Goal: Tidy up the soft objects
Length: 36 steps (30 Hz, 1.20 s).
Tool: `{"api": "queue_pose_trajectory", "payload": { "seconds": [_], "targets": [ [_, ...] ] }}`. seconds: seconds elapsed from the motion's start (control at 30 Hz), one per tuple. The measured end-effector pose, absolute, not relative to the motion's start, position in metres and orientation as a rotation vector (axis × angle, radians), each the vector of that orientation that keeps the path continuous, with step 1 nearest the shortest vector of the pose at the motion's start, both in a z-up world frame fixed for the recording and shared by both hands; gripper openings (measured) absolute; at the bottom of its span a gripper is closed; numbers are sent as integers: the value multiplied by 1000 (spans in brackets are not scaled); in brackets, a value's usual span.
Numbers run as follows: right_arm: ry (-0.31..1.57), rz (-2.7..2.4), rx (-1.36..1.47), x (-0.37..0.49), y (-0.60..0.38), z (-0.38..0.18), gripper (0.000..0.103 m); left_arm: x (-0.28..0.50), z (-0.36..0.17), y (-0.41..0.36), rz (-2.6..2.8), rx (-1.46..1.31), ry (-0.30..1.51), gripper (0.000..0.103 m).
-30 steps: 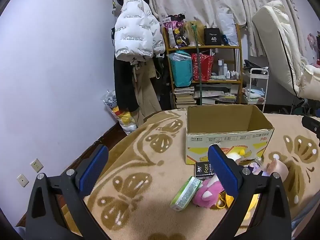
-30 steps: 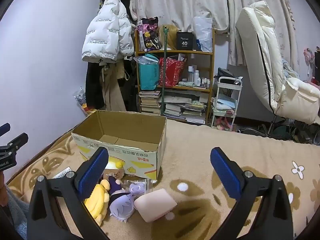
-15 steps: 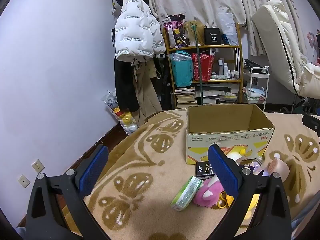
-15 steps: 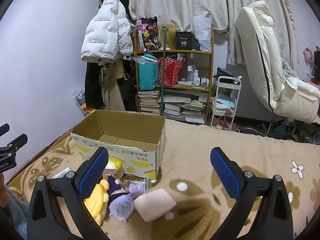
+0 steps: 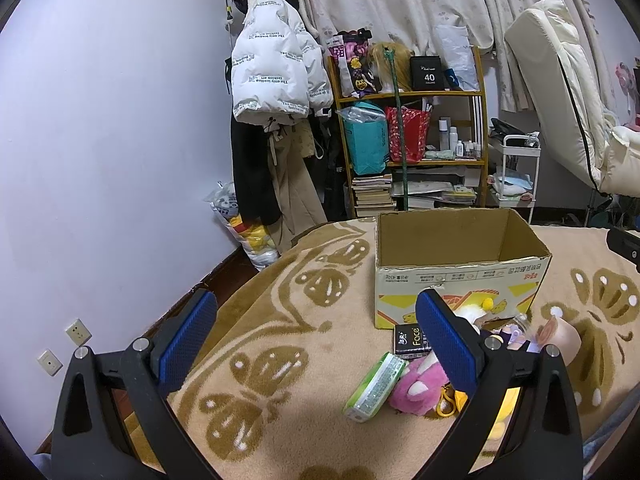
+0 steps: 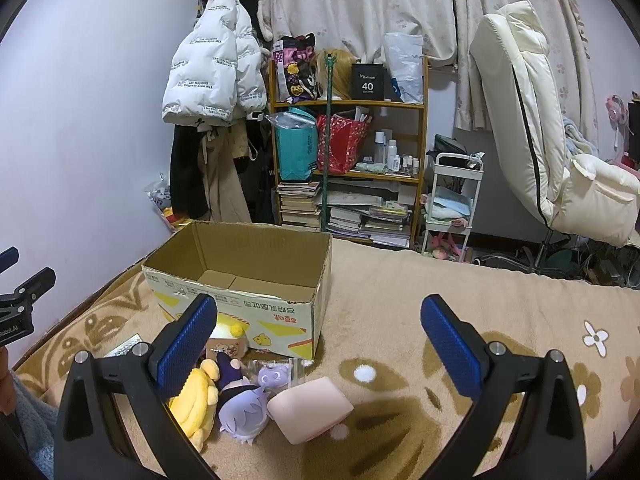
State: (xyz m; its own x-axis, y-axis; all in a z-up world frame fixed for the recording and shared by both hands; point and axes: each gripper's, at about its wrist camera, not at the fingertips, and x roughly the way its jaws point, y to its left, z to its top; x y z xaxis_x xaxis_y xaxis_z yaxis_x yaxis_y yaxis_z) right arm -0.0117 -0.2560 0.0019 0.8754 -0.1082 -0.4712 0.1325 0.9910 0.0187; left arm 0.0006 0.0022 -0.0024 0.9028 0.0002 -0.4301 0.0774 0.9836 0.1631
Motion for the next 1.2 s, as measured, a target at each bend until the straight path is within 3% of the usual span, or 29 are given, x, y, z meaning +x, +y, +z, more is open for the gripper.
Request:
{"api": "queue_pose_trajectory", "payload": {
  "seconds": [1.2],
  "targets": [
    [491,-126,51,-11,-254,1,103,4,-8,7,-34,187,442,99]
  ]
}}
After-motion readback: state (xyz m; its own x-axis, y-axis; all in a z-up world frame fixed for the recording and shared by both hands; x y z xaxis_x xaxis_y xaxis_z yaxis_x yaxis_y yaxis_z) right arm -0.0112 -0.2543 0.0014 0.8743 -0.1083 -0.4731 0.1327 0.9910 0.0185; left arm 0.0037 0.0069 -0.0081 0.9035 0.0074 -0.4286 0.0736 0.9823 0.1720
